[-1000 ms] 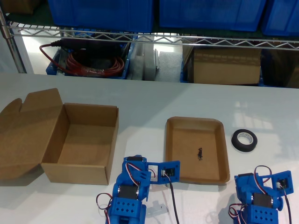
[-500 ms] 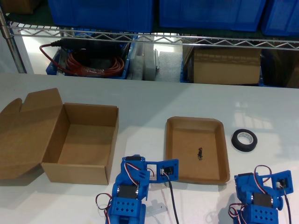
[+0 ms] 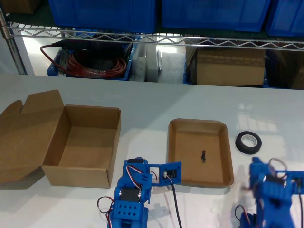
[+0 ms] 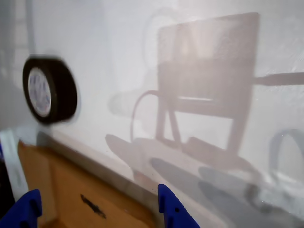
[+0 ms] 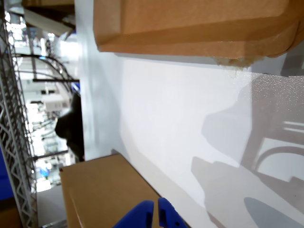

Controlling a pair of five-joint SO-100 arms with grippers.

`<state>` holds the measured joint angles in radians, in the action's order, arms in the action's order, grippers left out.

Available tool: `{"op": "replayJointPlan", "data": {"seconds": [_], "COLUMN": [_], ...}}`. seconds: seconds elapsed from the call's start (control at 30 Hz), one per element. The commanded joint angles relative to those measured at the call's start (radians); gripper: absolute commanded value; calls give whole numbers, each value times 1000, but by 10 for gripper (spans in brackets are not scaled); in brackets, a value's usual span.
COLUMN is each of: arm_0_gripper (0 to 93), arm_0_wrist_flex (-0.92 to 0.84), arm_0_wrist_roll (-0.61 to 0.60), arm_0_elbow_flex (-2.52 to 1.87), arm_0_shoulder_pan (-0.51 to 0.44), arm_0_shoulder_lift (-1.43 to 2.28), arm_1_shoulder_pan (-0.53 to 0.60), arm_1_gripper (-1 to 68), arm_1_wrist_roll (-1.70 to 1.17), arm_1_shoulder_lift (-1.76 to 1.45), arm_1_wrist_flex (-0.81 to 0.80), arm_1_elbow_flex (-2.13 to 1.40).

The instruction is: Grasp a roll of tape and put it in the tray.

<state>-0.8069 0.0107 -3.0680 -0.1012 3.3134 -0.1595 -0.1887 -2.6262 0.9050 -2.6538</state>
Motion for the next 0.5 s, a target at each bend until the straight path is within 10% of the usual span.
{"op": "replayJointPlan", "data": {"seconds": [0.0, 0.47], "arm_0_gripper": [2, 2], "arm_0_wrist_flex": [14, 14], "arm_0_wrist_roll": [2, 2], "arm_0_elbow_flex": [-32, -32], "arm_0_shoulder_pan": [14, 14], "arm_0_shoulder_lift": [11, 11], "arm_1_shoulder_pan": [-18, 34], "arm_1_gripper": [349, 356], "arm_1_wrist_roll": [20, 115], "arm_1_shoulder_lift": [359, 1200], "arm_1_wrist_flex": [-25, 153], "arm_1_elbow_flex": [325, 1124]}}
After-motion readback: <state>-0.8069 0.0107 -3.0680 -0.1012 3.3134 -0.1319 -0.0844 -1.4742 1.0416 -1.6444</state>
